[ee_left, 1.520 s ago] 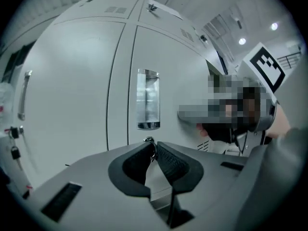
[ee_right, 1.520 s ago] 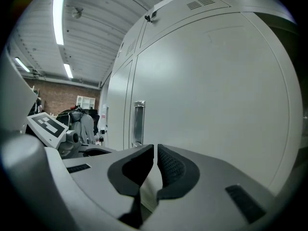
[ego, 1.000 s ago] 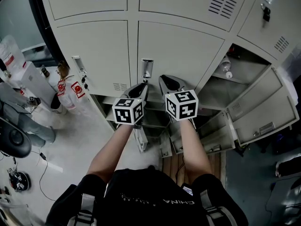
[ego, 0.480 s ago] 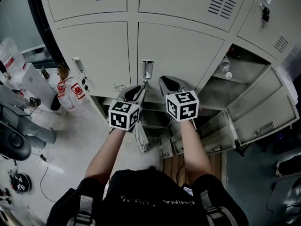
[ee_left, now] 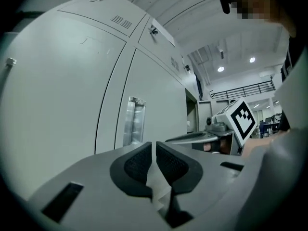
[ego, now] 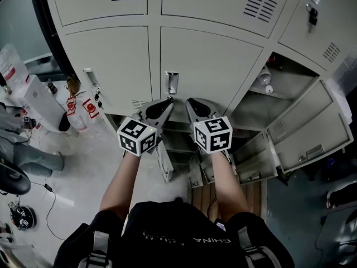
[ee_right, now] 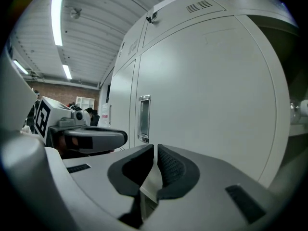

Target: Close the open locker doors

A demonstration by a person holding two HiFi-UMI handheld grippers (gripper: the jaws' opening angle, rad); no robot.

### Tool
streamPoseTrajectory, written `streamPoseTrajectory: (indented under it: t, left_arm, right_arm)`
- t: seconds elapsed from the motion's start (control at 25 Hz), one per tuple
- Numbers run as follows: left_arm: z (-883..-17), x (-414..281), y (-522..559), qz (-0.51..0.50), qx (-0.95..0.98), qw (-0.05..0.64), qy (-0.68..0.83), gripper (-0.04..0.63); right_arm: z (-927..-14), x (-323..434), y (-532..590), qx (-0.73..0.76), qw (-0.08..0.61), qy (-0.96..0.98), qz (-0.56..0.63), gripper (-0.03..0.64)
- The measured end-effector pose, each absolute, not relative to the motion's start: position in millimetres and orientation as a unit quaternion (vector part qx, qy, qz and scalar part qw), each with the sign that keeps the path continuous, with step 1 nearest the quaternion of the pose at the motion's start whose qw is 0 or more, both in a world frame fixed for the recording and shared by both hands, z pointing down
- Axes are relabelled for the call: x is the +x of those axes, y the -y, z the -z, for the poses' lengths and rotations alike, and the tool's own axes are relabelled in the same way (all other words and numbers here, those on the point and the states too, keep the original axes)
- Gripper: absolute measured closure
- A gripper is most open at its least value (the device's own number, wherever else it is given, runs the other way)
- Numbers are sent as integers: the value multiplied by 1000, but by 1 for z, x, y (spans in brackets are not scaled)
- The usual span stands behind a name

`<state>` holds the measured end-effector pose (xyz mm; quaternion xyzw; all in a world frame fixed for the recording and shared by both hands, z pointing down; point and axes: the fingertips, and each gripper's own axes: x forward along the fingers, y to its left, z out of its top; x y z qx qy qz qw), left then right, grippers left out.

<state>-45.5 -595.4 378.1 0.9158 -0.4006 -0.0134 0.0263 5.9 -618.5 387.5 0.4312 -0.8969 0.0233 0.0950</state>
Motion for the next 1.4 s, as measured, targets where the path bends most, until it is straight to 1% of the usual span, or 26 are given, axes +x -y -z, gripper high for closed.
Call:
streamPoseTrajectory:
  t: [0.12, 0.28, 0.68, 1.04, 1.4]
  left_arm:
    - [-380, -39, 590, 15, 922, 27, 386, 564]
    - [-380, -26, 586, 17, 927, 23, 373, 571]
    - [-386, -4, 571, 14, 922, 23, 387, 572]
    - [-391, -24, 530, 16, 916, 29, 400, 572]
    - [-395, -76, 431, -10, 922, 10, 386, 572]
  right_arm:
    - [-389, 16, 614, 439, 83, 894, -36, 568]
    - [-387, 29, 611, 444, 76, 892, -38, 568]
    - [-384, 60, 604, 439, 71, 895, -36, 568]
    - [-391, 67, 573, 451, 63, 889, -47, 568]
    - [-385, 22, 485, 472, 66, 879, -32, 568]
